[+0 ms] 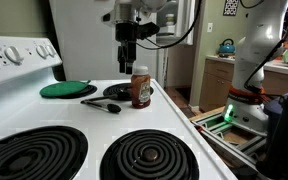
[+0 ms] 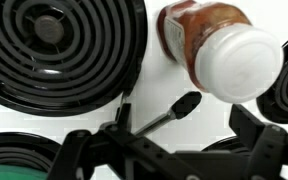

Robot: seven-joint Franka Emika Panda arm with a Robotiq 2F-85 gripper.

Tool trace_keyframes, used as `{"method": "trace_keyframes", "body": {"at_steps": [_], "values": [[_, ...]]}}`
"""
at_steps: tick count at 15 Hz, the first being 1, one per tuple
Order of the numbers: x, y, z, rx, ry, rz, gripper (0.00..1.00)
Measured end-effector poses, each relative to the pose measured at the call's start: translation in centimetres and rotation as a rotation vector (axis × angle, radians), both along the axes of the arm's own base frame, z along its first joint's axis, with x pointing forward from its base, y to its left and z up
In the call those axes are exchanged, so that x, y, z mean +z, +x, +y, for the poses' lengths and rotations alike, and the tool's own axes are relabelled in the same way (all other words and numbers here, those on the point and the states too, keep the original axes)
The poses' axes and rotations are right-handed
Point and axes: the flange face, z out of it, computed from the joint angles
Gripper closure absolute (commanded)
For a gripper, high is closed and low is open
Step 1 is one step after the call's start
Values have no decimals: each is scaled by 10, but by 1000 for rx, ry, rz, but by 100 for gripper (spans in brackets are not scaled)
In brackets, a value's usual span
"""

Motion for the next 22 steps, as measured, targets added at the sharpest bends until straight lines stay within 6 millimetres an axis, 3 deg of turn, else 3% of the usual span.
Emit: {"method": "trace_keyframes", "body": {"at_steps": [5, 14, 19, 22], "values": [[18, 9, -7, 72, 76, -63, 0], [37, 18, -66, 215, 330, -93, 0], [34, 16, -100, 227, 401, -62, 0], [22, 11, -115, 246, 404, -42, 0]]}}
